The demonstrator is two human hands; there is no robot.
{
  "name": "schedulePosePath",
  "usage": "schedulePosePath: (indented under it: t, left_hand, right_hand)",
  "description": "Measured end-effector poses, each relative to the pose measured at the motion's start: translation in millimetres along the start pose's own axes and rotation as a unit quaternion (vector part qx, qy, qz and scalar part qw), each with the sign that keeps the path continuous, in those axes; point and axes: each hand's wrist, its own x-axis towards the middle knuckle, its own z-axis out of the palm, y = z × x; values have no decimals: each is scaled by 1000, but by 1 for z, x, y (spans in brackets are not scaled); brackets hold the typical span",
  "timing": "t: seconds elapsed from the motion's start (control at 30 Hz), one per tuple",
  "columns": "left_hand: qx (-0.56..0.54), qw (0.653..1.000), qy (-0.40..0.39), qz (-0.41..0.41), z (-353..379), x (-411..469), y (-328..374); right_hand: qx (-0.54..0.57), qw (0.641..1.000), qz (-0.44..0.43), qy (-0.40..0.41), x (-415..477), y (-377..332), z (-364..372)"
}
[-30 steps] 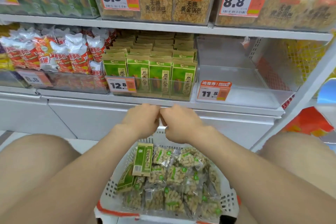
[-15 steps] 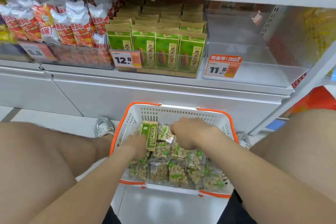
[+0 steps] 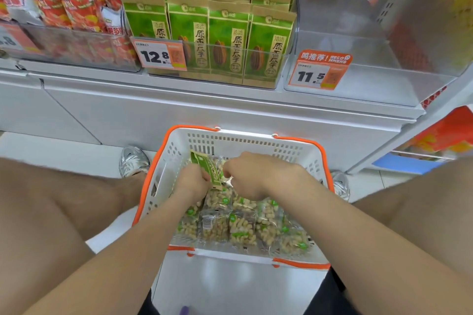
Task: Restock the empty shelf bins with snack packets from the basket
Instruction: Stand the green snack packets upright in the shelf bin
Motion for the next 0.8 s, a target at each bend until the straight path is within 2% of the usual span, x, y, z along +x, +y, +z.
schedulePosePath:
  t: [0.1,0.17,0.23,0.3,0.47,0.57,0.67,0.73,0.8]
  left_hand:
    - [-55,998,14,14,-3,-4,8]
    - [-78,996,-22,26,-9,-8,15]
    - [-56,997,-38,41,-16,-13,23]
    - [-35,997,-9,64,-22,-19,30]
    - [-86,981,110,134,-46,-35,47]
    - [-191,966,118,126,-70,-34,57]
    - [-360,924,106,73,-96,-39,75]
    - [-475,870,121,52,-112,-44,87]
    - [-593,797,108,16,-129,-51,101]
  right_hand:
    - [11,1000,3,1,-5,2,-3]
    - [13,1000,9,4,-11,7,-8]
    - [11,1000,20,15,-19,15,-16]
    - [7,999,34,32,-26,23,-25]
    - [9,995,45,94,-41,35,-35]
    - [20,979,69,189,-42,35,-38]
    - [58,954,106,273,-46,38,-49]
    - [96,939,148,296,-52,40,-56]
    - [143,923,192,302,-55,39,-60]
